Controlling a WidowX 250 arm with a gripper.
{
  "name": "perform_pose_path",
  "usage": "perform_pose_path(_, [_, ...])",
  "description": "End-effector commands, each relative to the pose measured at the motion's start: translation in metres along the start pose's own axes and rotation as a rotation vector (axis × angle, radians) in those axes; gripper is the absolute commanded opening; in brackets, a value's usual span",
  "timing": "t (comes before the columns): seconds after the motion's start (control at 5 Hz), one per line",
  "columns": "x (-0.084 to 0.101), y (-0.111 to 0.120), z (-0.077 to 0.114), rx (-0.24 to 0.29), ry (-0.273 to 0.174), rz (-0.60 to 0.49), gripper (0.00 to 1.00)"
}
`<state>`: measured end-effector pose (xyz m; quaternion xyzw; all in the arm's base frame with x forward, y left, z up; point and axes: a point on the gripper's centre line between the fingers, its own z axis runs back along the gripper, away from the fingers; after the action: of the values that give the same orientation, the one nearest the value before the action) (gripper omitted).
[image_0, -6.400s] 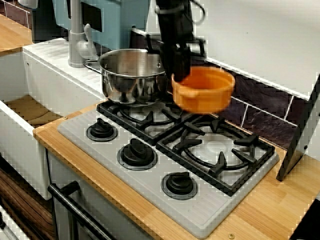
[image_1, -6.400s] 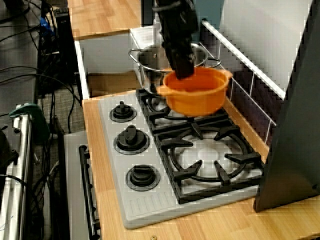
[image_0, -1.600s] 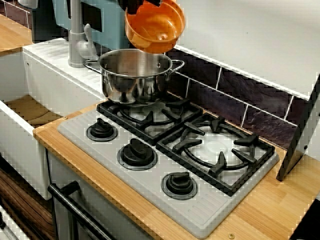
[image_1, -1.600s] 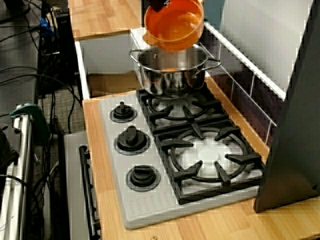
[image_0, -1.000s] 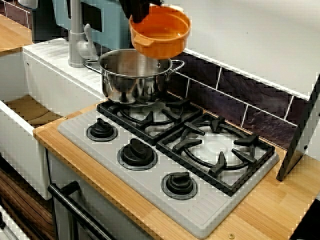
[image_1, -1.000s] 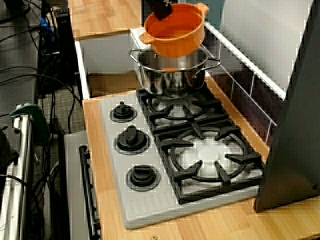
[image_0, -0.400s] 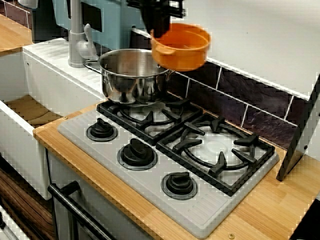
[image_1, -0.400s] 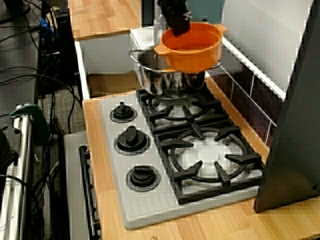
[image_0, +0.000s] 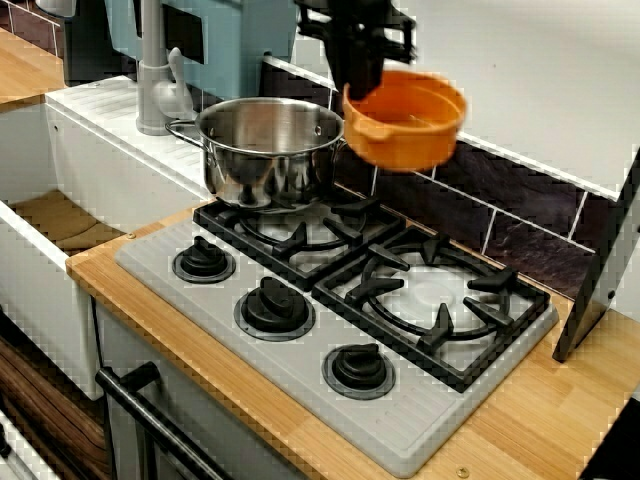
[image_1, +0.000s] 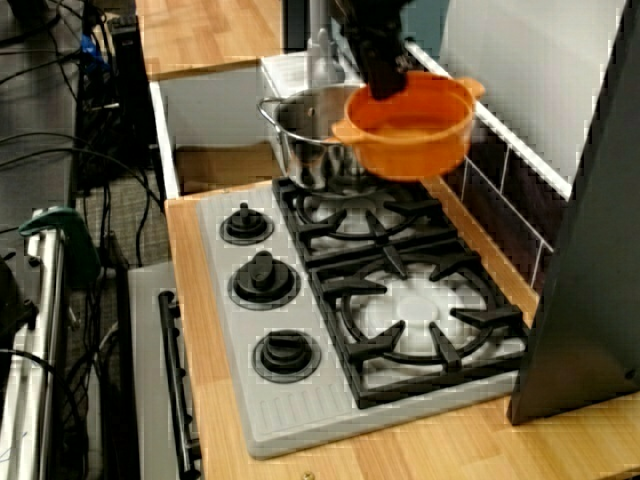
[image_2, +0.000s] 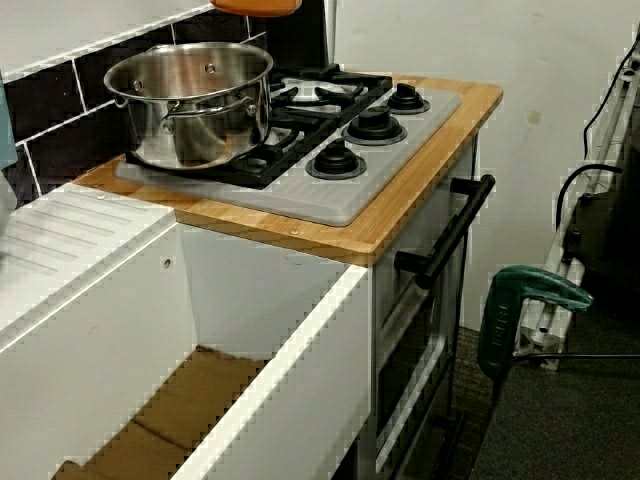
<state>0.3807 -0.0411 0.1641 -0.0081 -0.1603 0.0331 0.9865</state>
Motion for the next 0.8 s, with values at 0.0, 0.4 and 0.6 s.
perform_pose_path(0.0, [-0.009, -0.017, 0.004, -0.048, 0.052, -0.024, 0.00])
perform_pose_path(0.4, [-0.016, -0.025, 0.022, -0.175, 0.108, -0.090, 0.00])
perform_pose_path(0.6, [-0.019, -0.025, 0.022, -0.219, 0.158, -0.117, 0.00])
